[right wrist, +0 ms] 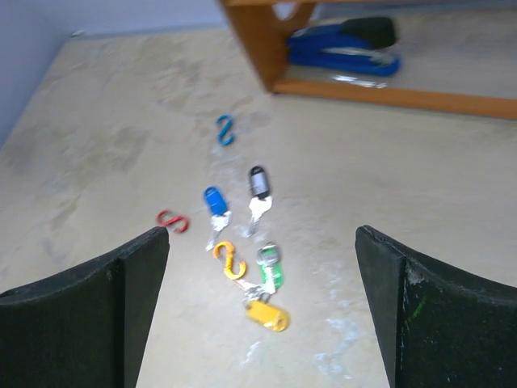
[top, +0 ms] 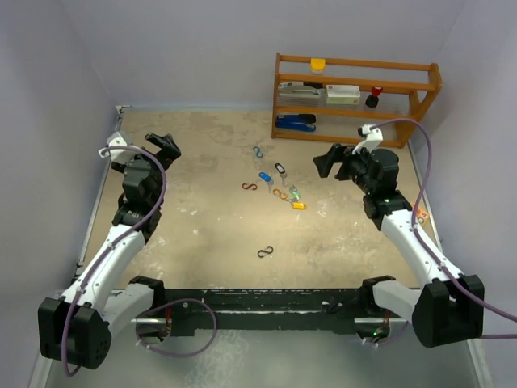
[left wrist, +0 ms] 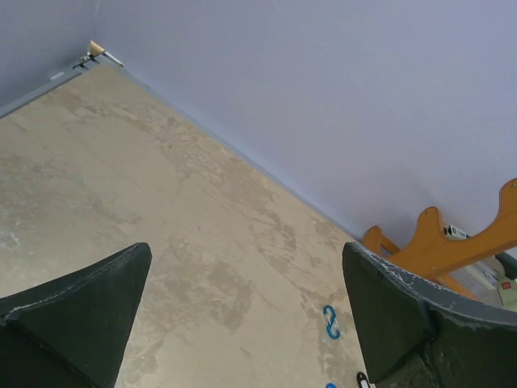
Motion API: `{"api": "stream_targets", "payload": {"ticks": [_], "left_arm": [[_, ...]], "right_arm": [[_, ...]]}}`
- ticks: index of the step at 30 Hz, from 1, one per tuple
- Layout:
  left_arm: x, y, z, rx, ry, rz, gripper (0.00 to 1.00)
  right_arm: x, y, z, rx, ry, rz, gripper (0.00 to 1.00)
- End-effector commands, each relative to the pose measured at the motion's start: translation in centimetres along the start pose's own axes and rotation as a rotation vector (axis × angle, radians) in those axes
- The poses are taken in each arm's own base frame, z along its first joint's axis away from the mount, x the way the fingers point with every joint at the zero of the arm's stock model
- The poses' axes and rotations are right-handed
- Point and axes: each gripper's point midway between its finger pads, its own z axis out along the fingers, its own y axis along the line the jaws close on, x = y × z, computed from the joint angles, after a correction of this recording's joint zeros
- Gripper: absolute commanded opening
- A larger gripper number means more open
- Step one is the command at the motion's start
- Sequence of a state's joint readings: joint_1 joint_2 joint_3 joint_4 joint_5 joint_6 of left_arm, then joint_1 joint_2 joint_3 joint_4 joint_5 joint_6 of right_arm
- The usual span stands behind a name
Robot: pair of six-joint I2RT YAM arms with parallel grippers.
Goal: Put the keys on the keyring
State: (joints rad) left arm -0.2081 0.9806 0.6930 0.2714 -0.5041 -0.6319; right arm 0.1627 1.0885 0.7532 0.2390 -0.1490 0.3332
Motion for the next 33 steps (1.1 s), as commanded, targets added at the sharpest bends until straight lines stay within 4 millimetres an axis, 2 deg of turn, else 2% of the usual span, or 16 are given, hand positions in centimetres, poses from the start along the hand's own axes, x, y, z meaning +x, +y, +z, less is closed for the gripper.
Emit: {"api": "stream_targets", "payload": {"ticks": [1, 6, 8, 17, 20, 24, 28, 33], "left_arm": [[-0.2, -1.1, -0.9, 0.074, -0.005, -0.063, 1.00], [0.3, -1.3, -1.0, 0.069, 0.040, -0.084, 1.00], [0.9, -1.5, -1.1, 0.084, 0.059, -0.081, 0.97], [0.6, -2.5, -1.4, 0.131, 0.068, -0.110, 0.93], [0.9, -2.7, -1.5, 0.143, 0.084, -0.102, 0.93], [1.2, -3.3, -1.0, 0.151, 0.108, -0.089, 0.94], [3.6, -4.1, -0.6, 0.185, 0.196, -0.103, 0.94], [5.4, -5.3, 0.1, 0.220, 0.273, -0.090, 0.88]], "right_arm": [[0.8, 5.1, -0.4, -0.283, 0.063, 0.050, 1.00], [-0.5, 4.3, -0.4, -0.215, 0.035, 0.058, 1.00], [-0.6, 4.1, -0.5, -0.204, 0.018, 0.067, 1.00], [0.5, 7.1, -0.5, -0.382, 0.063, 0.167, 1.00], [-0.1, 6.1, 0.0, -0.319, 0.053, 0.136, 1.00], [0.1, 4.0, 0.2, -0.198, 0.049, 0.104, 1.00], [1.5, 2.3, 0.3, -0.108, 0.117, 0.053, 0.99], [2.9, 2.3, 0.9, -0.092, 0.178, 0.008, 0.97]]}}
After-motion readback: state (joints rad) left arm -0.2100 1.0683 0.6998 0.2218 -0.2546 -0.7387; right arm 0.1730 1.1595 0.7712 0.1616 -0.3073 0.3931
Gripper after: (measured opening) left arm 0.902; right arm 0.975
